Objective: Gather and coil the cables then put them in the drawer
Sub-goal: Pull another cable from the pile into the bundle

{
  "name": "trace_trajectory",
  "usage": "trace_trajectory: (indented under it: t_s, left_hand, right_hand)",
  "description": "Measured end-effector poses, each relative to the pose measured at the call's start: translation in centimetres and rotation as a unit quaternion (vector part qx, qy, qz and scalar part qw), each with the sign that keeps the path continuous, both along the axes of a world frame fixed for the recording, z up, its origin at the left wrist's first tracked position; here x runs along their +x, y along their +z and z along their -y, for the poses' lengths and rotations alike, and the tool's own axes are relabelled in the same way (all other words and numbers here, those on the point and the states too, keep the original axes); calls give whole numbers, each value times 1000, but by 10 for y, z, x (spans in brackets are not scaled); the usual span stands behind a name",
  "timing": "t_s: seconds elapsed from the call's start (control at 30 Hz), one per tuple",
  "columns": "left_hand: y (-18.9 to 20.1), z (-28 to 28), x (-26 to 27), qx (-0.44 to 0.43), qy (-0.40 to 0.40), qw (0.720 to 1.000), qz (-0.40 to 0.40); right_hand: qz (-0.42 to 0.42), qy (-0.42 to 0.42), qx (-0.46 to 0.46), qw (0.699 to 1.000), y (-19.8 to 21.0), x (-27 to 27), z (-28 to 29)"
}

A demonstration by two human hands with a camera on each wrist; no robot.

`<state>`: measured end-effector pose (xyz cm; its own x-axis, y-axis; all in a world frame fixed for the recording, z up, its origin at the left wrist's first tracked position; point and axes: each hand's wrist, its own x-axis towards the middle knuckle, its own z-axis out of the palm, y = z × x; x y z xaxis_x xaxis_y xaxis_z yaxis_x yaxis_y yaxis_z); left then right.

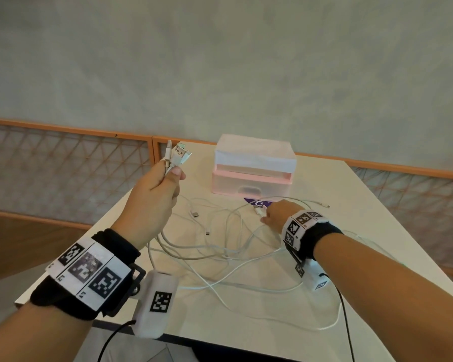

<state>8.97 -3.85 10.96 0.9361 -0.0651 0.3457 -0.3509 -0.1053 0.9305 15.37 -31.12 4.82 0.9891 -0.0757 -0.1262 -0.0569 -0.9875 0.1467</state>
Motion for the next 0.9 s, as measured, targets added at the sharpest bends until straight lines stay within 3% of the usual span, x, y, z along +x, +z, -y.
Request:
trace_trajectory:
  t_s: [0.17, 0.3, 0.5, 0.7, 0.83, 0.9]
  left_hand:
    - [-1, -2, 0, -15, -1, 1000, -14]
    - [0, -5, 1, -19, -1, 1000, -16]
    - [2, -3, 0, -28, -6, 999, -21]
    - [3, -1, -3, -27, -9, 999, -21]
    - [3, 0, -4, -21, -6, 1000, -13]
    - [4, 1, -6, -18, -4, 1000, -11]
  right_hand:
    - [12, -34, 12, 999, -6, 7, 8]
    - [-23, -62, 82, 994, -7, 10, 16]
    - [-63, -87, 111, 988, -23, 9, 23]
    - [-64, -65, 148, 985, 4, -15, 7]
    - [-28, -58, 245, 967, 27, -23, 6]
    - [-39, -70, 248, 966, 26, -24, 9]
